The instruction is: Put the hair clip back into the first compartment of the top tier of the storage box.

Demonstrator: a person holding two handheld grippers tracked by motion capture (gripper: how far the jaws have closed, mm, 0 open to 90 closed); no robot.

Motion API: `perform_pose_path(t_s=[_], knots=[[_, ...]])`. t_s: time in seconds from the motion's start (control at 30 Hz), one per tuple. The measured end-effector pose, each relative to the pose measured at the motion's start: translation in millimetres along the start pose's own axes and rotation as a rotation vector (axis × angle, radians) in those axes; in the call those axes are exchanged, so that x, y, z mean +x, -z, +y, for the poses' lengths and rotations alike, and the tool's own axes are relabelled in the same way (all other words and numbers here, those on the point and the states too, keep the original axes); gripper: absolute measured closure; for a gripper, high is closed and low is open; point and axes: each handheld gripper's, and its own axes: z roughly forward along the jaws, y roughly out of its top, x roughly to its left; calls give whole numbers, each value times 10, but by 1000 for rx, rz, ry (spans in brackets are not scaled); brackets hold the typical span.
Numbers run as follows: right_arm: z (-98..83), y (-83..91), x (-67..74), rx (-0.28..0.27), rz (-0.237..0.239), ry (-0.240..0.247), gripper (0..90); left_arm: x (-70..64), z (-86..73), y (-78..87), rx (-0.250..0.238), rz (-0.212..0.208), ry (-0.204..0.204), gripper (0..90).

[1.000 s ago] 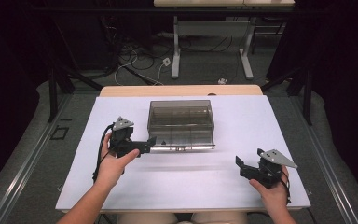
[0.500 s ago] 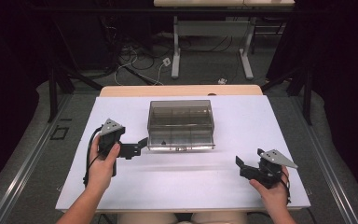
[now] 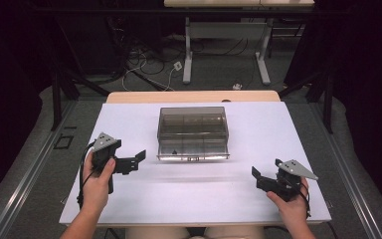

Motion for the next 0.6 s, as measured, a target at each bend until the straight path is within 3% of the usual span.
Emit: perform_pose_path(t_s=[0.6], knots=[[-2, 1, -1, -1, -1, -5, 88, 187, -231, 102, -26, 38, 60, 4]])
